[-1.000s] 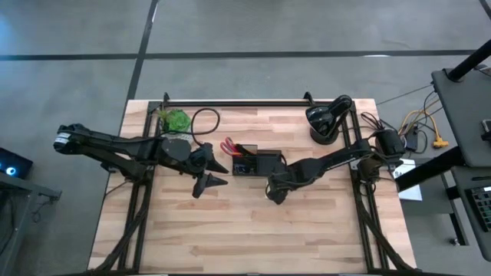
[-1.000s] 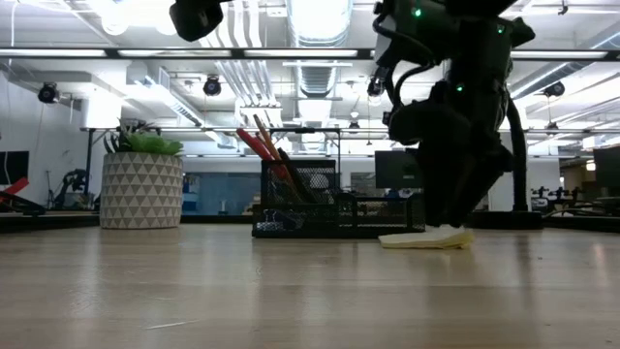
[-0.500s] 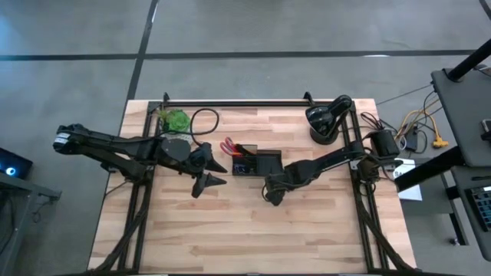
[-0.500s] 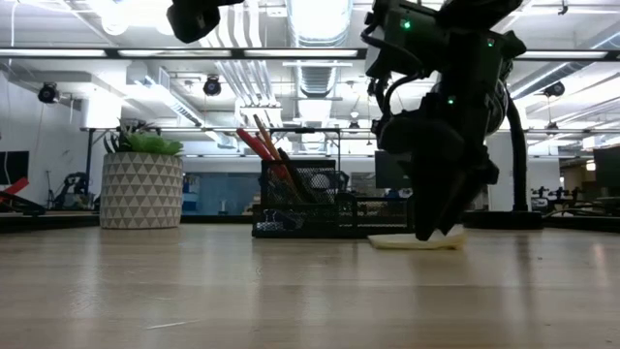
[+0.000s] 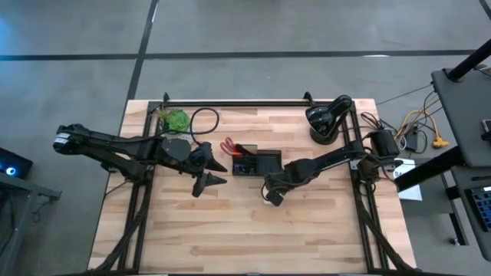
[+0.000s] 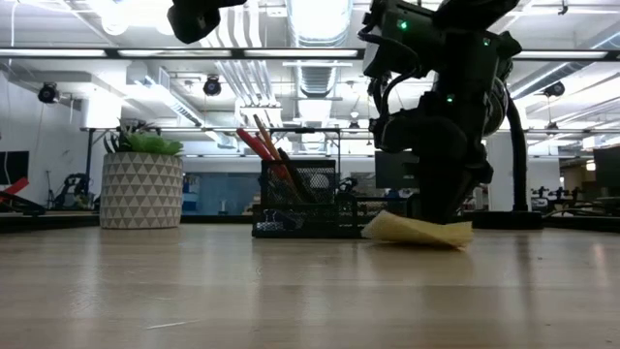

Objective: Pick and place office supplies into organizer
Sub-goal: Put the yellow sticky note into the black desk organizer

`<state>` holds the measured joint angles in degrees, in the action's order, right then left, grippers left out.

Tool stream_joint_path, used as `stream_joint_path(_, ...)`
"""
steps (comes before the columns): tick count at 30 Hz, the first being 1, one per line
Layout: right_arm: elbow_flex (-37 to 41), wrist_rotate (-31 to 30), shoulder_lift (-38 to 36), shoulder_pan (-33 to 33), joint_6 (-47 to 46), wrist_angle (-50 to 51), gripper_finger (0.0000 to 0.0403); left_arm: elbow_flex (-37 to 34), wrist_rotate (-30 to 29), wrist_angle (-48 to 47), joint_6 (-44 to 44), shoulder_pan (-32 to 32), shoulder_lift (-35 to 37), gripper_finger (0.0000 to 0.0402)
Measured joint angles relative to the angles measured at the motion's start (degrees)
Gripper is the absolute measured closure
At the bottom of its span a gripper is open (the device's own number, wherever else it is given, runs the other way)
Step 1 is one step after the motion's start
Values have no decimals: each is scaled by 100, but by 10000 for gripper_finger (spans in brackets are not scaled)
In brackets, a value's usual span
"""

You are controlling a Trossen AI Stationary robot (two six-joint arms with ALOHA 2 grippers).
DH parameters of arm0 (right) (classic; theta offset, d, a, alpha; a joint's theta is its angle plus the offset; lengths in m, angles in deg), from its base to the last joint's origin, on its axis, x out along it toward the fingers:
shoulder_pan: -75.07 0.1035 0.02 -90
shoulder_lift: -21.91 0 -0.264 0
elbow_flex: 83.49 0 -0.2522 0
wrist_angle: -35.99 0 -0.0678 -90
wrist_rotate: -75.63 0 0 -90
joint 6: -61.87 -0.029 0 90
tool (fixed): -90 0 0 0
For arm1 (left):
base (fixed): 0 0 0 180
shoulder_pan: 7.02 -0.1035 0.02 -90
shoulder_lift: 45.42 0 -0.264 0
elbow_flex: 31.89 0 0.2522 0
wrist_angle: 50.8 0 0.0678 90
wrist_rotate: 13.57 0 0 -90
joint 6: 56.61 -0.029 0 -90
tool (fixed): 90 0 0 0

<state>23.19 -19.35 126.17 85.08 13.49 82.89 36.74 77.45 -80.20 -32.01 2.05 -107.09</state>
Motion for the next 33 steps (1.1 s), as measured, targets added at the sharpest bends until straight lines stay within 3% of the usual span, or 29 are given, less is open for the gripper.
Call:
stream_joint_path(9,-533,-119,-381,241,-100,744,395,0,1,2,2,-1,0,213)
stream_joint_path(18,-1516,-1210,-769,279,-146,1691,395,0,2,4,2,-1,0,213)
stream_joint_path(22,-1853,-1620,-769,-15,-87,2105,395,-3,2,7,0,0,0,213)
stream_joint_path(27,-1816,-1678,-767,-578,138,2189,395,-17,4,4,2,1,0,213)
stream_joint_path(33,-1453,-1195,-726,-1135,588,1856,395,-81,4,4,19,2,0,213)
